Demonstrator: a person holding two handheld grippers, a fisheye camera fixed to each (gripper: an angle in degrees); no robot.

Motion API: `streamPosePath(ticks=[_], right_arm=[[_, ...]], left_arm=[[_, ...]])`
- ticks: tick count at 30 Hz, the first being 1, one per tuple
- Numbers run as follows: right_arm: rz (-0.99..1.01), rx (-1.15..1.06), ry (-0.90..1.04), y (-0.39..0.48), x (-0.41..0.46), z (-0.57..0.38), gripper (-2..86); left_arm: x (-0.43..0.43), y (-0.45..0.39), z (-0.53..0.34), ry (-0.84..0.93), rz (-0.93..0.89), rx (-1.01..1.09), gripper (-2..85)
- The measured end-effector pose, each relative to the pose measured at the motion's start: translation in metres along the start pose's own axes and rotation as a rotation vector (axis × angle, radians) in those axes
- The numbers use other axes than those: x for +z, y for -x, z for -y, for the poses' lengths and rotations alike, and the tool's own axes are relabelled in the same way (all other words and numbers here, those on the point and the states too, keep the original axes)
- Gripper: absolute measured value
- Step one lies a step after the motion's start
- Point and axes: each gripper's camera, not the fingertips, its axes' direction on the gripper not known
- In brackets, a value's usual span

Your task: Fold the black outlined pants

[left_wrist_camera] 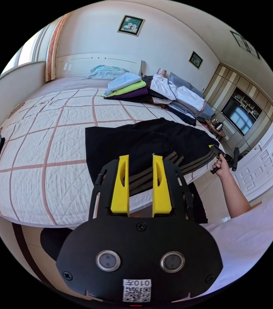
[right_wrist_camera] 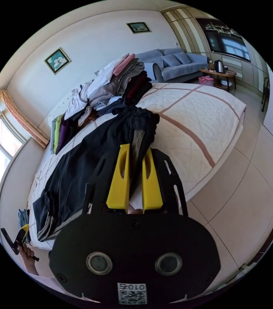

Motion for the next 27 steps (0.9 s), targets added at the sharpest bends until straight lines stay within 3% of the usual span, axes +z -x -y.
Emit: streamPosePath(ticks=[3,6,12,15,17,22,27], right_arm=[[0.095,-0.007,0.01,0.022,-0.023,0.008,4.8],[0.141,-0.202,-0.039,0.093,-0.061,0.01,3.9],[0.317,-0.882,-0.024,0.312,-0.094,-0.095,3.4],[0.32,-1.2,0.052,0.387,-0.056,-0.185,2.8],[0.256,-1.351,0.237,0.419,-0.001,-0.241,2.8],[0.262,-1.359,0.238,0.426,0.015,-0.269,4.4],[0.406,-1.336,0.41,0.433,0.018,-0.26,9.5]], left_arm=[[-0.008,0.016,-0.008,-0.027,-0.014,-0.02,10.7],[-0.017,0.031,-0.015,-0.053,-0.012,-0.028,10.6],[-0.033,0.07,-0.036,-0.093,-0.028,-0.098,10.5],[-0.047,0.089,-0.047,-0.116,0.006,-0.145,10.6],[-0.053,0.101,-0.052,-0.105,0.02,-0.174,10.7],[-0.065,0.12,-0.07,-0.075,0.047,-0.224,11.2],[-0.046,0.11,-0.053,-0.021,-0.036,-0.204,12.1]])
